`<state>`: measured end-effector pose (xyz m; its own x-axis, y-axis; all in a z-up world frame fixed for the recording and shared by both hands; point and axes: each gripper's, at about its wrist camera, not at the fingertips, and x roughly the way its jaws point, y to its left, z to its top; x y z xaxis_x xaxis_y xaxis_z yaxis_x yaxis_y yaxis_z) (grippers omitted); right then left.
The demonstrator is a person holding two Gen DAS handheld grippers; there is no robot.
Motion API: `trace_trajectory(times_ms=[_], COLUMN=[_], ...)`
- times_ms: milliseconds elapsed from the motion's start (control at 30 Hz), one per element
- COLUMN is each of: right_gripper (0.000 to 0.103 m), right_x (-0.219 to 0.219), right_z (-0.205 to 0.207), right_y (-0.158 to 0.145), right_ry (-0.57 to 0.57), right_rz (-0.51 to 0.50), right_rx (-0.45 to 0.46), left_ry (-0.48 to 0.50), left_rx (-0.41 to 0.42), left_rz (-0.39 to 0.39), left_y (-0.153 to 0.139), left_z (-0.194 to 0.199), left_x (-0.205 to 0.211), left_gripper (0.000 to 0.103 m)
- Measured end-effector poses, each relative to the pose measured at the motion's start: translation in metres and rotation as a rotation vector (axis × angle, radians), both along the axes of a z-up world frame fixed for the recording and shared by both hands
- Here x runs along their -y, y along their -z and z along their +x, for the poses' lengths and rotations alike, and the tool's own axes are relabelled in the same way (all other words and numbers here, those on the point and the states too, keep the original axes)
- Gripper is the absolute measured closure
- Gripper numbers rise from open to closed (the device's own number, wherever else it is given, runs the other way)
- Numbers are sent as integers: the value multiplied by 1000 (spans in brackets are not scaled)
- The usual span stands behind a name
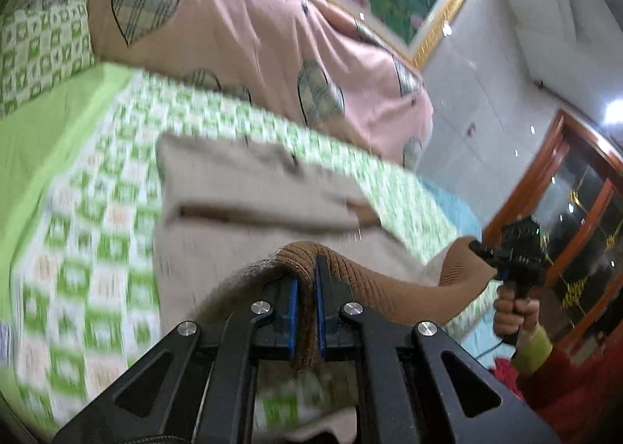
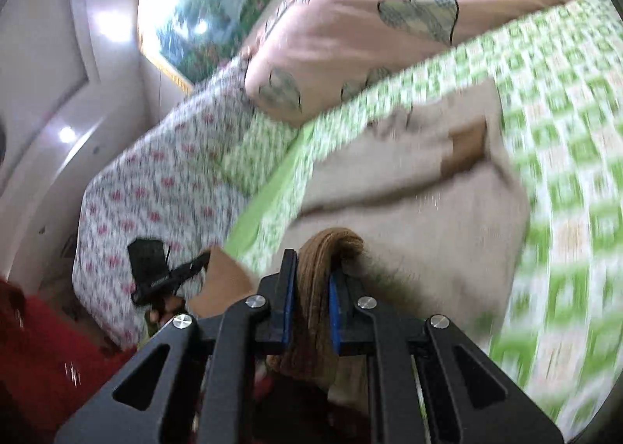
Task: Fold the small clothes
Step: 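Grasp the brown ribbed hem with the left tool while the right tool grasps it too, then fold the hem up toward the collar with both tools and open them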
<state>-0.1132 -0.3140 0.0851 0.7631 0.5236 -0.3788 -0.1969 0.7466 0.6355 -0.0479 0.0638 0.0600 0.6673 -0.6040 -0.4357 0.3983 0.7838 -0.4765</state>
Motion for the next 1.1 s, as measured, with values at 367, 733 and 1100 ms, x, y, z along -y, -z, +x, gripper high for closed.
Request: trace_trajectory(times_ms=[367, 733, 1100], right_gripper=[87, 87, 87], right_x=[43, 69, 93], right_z=[127, 198, 253], right_y=[-4, 17, 59], right_ry=[150, 237, 307], right_rz=[3, -82, -144], right_rx=[-23, -131, -277], left_ry=[-105, -124, -185], left_rx=[-14, -87, -197], left_rz=[-28, 6, 56], left_y=[2, 24, 70], left_z=[129, 225, 289], left_x=[-11, -3, 1], left_gripper=[97, 97, 97])
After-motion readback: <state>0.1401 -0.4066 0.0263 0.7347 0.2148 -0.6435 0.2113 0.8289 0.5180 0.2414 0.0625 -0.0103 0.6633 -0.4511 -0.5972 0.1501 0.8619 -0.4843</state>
